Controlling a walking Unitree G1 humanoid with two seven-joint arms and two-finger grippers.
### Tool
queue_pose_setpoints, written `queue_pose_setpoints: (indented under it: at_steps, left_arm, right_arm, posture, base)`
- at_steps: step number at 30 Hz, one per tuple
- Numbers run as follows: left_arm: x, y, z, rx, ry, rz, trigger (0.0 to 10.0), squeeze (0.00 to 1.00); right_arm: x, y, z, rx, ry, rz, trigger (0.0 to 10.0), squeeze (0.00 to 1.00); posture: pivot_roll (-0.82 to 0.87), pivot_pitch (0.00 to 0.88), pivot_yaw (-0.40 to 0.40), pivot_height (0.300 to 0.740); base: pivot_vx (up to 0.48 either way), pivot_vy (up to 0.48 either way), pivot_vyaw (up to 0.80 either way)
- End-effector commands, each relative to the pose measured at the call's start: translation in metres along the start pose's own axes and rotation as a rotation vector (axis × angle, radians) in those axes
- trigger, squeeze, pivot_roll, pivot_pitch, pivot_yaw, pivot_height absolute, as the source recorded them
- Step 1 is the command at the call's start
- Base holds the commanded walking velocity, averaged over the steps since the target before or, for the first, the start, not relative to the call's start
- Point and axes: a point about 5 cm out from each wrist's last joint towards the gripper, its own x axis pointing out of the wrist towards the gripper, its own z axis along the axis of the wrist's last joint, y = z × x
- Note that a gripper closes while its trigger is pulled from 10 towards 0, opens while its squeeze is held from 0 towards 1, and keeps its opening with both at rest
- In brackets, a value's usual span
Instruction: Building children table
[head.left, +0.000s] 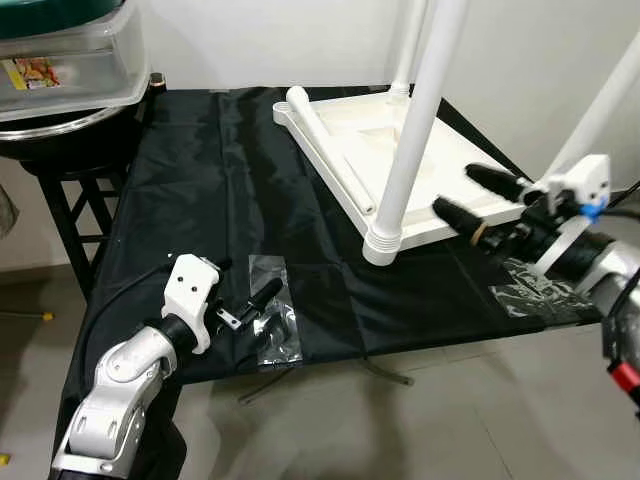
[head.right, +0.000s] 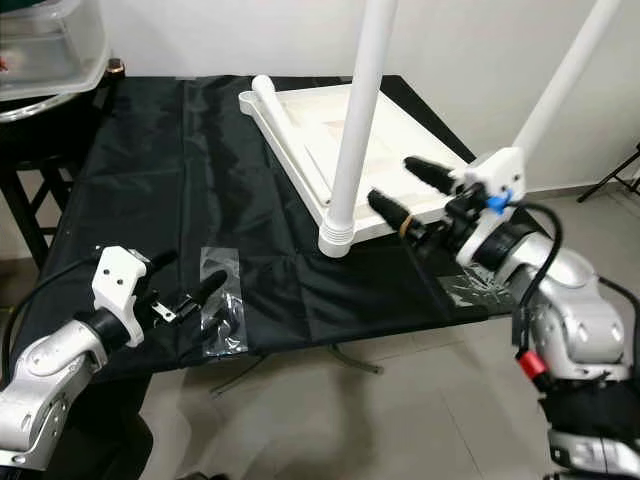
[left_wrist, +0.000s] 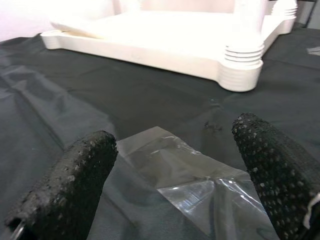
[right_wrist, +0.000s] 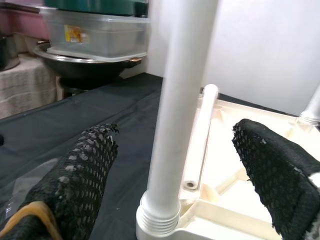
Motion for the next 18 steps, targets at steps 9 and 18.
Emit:
queue_pose_setpoints:
  at_steps: [9, 18]
  left_arm:
    - [0.000, -0.008, 0.002, 0.006, -0.008, -0.027, 10.0, 0.00]
    - [-0.001, -0.009, 0.005, 0.011, -0.013, -0.030, 10.0, 0.00]
  right_arm:
    - [0.022, -0.016, -0.002, 0.007, -0.024, -0.042, 10.0, 0.00]
    - [0.035, -0.018, -0.002, 0.021, -0.039, -0.037, 10.0, 0.00]
  posture:
    - [0.07, 0.151, -0.052, 0.740]
    - [0.07, 0.155, -0.057, 0.740]
  base:
    - [0.000, 0.000, 0.00]
    - [0.000, 0.000, 0.00]
